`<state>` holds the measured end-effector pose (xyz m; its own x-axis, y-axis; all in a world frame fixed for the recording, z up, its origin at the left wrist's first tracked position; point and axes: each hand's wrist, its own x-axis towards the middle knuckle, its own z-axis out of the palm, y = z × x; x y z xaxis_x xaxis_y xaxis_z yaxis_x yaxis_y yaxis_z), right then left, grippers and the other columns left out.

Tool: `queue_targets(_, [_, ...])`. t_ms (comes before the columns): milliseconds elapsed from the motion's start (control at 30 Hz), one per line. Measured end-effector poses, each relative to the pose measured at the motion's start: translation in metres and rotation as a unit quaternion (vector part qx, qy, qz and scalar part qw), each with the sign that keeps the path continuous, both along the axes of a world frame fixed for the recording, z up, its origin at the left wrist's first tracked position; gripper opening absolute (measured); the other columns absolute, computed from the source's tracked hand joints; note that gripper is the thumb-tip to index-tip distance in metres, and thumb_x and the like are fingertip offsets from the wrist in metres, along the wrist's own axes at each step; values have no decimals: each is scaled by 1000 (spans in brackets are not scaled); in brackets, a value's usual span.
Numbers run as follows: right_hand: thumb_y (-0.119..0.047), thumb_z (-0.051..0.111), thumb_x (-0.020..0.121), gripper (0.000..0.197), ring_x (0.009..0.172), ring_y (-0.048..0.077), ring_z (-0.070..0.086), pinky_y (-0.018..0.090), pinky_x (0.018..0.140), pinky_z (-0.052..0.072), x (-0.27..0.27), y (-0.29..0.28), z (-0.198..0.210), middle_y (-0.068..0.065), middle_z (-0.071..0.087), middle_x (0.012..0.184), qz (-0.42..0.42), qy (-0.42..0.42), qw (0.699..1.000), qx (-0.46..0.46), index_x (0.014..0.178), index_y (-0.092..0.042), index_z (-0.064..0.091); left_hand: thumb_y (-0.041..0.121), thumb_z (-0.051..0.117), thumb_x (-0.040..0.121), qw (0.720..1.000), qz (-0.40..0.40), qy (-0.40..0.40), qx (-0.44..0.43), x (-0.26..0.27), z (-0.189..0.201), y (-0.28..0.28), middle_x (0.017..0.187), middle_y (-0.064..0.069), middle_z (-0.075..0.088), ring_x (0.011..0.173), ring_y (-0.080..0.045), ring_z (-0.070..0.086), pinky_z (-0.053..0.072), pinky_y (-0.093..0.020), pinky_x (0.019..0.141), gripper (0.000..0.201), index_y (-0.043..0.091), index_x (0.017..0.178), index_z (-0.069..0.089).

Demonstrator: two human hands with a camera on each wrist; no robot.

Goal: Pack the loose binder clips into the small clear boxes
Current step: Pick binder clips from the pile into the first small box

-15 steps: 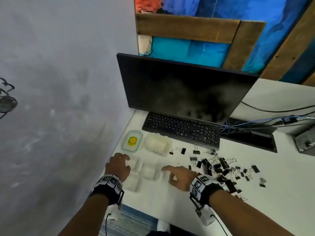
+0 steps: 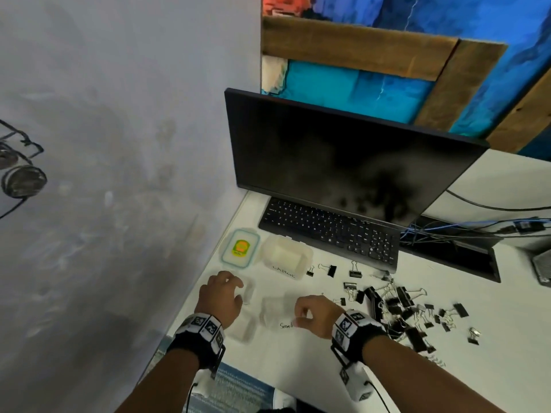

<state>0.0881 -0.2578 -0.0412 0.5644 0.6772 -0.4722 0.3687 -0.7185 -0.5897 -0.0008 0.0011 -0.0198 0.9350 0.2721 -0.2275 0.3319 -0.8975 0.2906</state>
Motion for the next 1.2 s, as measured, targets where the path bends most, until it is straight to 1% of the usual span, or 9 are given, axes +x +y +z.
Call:
queue_targets(100, [-43, 62, 93, 22, 50, -3, 52, 17, 59, 44, 2, -13, 10, -6, 65, 78, -63, 59, 996, 29, 74, -37, 53, 33, 57, 89, 997, -62, -20, -48, 12, 3, -17, 125, 9, 52, 114, -18, 51, 41, -33, 95, 28, 30, 117, 61])
queue_targets(200, [-46, 60, 93, 20, 51, 5, 52, 17, 51, 43, 1, -27, 18, -5, 64, 74, -92, 105, 990, 35, 76, -35, 58, 46, 52, 93, 982, -120, 21, -143, 26, 9, -45, 127, 11, 53, 113, -12, 52, 42, -31, 99, 34, 33, 123, 56])
queue_targets(333, [-49, 64, 90, 20, 61, -2, 55, 17, 64, 43, -1, -52, 21, -10, 64, 75, -102, 86, 990, 42, 74, -38, 57, 58, 57, 87, 956, -185, 122, -193, 41, 11, -84, 126, 11, 55, 108, -11, 56, 46, -30, 97, 48, 34, 128, 52])
queue_targets(533, [-26, 77, 82, 22, 71, -2, 56, 18, 70, 49, -21, -112, 29, -20, 60, 79, -173, 40, 980, 91, 80, -38, 59, 56, 69, 76, 929, -269, 188, -167, 53, -2, -137, 120, 6, 59, 95, -11, 58, 48, -28, 87, 46, 35, 114, 53])
queue_targets(667, [-19, 80, 76, 41, 90, 5, 60, 23, 79, 54, -29, -151, 31, -16, 57, 104, -212, 54, 972, 87, 109, -29, 59, 40, 76, 75, 911, -315, 168, -206, 60, 5, -180, 117, 8, 57, 92, -9, 58, 48, -24, 80, 52, 32, 117, 45])
queue_targets(800, [-16, 83, 72, 71, 103, 11, 58, 26, 88, 51, -42, -183, 33, -7, 59, 121, -235, 72, 967, 72, 134, -23, 49, 30, 76, 73, 905, -365, 147, -163, 58, 9, -221, 125, 7, 46, 106, -12, 53, 46, -25, 87, 70, 27, 133, 40])
queue_targets(900, [-16, 84, 72, 68, 98, 11, 57, 19, 79, 46, -54, -210, 34, 0, 60, 123, -209, 59, 975, 40, 132, -17, 51, 33, 76, 71, 898, -396, 132, -141, 51, 6, -248, 124, 10, 42, 109, -11, 51, 49, -30, 92, 72, 29, 133, 40])
queue_targets(1100, [-22, 84, 68, 55, 94, 10, 57, 18, 77, 47, -82, -279, 28, -7, 58, 111, -266, 61, 961, 50, 110, -30, 49, 50, 76, 73, 887, -409, 132, -170, 31, 4, -309, 134, 11, 39, 119, -12, 47, 46, -35, 98, 83, 33, 142, 34])
queue_targets(1200, [-19, 80, 69, 53, 82, -1, 54, 9, 62, 40, -93, -323, 22, -9, 56, 101, -332, 65, 939, 55, 109, -22, 46, 55, 61, 86, 896, -398, 117, -161, 29, -1, -321, 138, 13, 37, 124, -10, 44, 43, -31, 101, 64, 32, 141, 38])
